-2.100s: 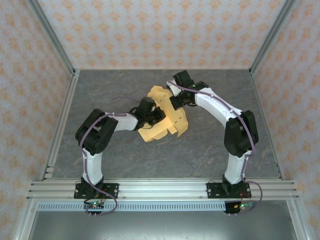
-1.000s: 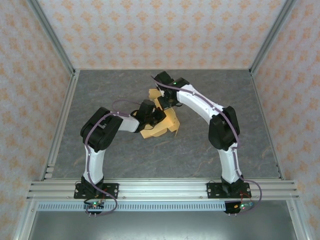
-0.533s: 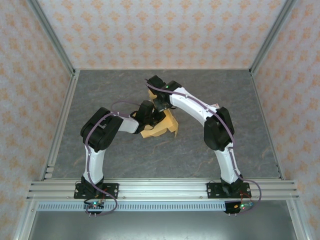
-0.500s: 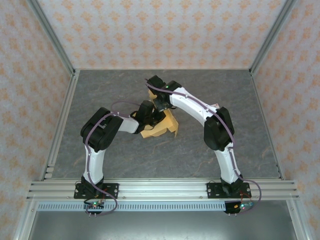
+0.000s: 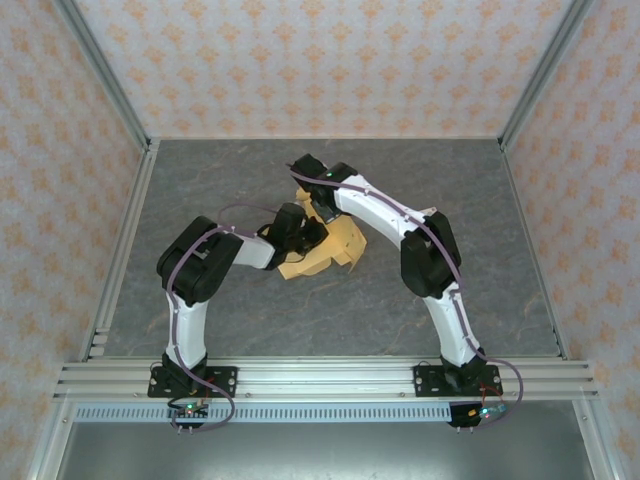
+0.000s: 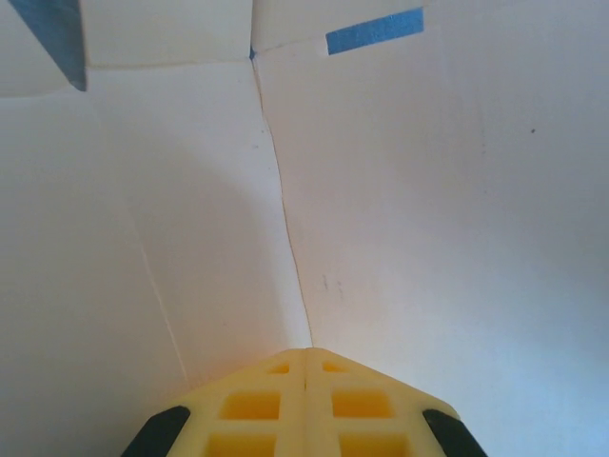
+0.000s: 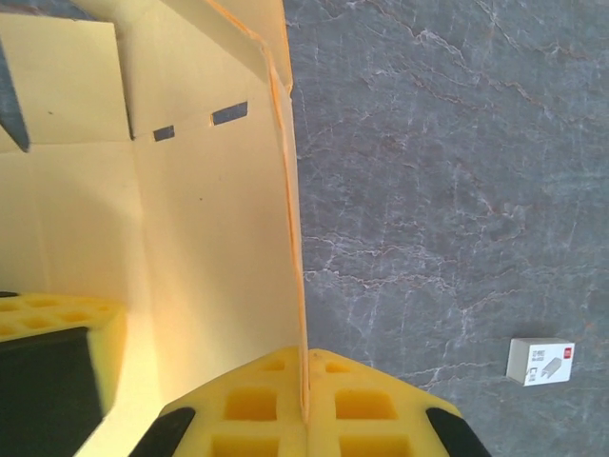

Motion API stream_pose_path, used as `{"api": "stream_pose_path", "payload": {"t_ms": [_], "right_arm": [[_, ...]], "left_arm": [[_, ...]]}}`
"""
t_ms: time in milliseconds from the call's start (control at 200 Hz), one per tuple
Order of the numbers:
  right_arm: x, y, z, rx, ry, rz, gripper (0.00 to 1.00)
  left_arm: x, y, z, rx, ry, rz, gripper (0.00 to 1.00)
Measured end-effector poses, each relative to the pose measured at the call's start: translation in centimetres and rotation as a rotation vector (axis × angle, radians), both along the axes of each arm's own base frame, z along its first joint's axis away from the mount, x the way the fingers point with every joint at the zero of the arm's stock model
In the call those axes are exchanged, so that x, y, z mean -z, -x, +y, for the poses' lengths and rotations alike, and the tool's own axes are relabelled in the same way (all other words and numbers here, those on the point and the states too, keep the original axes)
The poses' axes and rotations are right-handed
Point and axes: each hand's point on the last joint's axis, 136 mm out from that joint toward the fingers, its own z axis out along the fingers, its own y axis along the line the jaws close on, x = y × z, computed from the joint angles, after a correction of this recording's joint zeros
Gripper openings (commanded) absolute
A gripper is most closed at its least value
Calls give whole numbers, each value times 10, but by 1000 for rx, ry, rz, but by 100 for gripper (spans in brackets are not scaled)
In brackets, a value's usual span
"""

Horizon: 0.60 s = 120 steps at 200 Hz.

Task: Fold the paper box

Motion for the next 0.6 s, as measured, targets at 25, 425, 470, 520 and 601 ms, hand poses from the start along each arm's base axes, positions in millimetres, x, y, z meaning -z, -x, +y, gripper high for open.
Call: {"api": "stream_pose_path", "payload": {"t_ms": [25, 425, 470, 520, 601], "right_arm": [[1, 0, -1, -2, 7, -1, 0], [2, -2, -1, -52, 45, 7, 0], [2, -2, -1, -63, 50, 9, 0], [2, -3, 0, -75, 55, 8, 0], [2, -3, 0, -99, 68, 11, 0]], "left_arm": [[0, 1, 0, 0, 1, 0, 3], [-7, 6, 10, -3, -17, 12, 26], [-8, 8, 13, -2, -25, 15, 30], [-10, 8, 17, -4, -29, 14, 34], [-13, 13, 24, -5, -45, 16, 38]]}}
